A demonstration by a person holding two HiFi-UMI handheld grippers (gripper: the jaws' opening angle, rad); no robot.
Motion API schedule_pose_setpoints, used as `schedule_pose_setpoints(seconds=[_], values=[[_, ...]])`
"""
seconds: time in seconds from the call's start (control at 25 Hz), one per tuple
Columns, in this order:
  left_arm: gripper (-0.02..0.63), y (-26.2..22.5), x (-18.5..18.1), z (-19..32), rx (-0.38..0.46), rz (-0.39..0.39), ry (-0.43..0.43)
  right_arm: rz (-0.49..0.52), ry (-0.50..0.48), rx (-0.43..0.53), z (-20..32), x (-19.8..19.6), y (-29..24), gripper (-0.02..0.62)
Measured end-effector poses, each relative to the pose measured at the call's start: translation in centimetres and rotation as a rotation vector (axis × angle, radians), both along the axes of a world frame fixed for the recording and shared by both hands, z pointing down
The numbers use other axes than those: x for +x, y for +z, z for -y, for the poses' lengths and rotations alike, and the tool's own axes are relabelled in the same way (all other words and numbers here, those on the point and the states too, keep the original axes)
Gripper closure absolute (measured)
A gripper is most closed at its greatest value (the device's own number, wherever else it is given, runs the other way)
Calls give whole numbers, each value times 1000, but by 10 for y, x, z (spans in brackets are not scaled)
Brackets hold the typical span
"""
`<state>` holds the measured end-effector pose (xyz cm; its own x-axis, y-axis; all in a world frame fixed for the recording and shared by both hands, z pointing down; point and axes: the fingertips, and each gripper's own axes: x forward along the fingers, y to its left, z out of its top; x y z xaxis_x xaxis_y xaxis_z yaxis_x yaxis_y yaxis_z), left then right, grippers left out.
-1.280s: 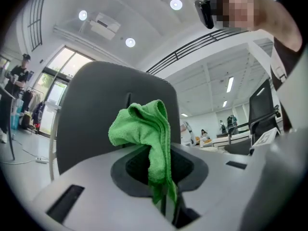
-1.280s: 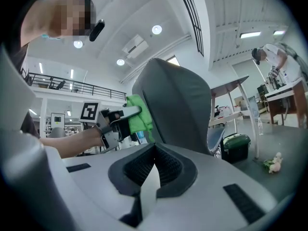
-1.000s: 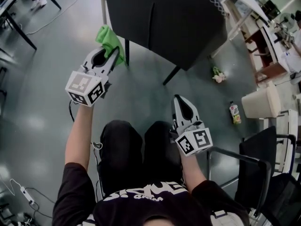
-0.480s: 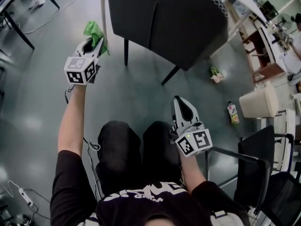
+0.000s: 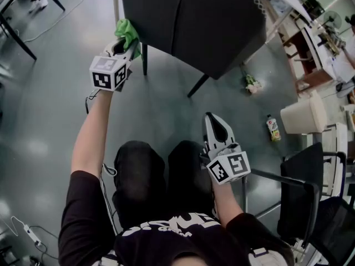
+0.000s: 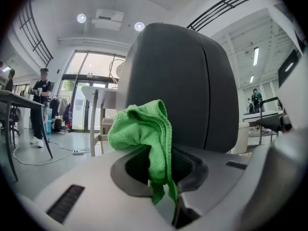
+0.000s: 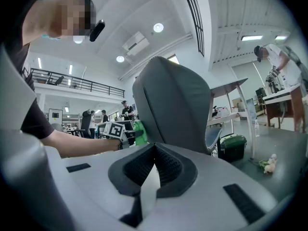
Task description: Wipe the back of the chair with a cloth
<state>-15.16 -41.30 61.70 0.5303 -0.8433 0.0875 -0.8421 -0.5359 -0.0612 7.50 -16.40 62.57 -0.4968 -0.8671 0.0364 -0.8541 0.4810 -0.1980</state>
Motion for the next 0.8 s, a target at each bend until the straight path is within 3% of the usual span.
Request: schedule_pose_setpoints(seconds=[0.6,0.8], values=[[541,-3,159,-74,25,-5,343,6,18,4,-2,9,-2,598],[541,7,211,-105,31,48,469,4,40,1,-5,22,1,598]])
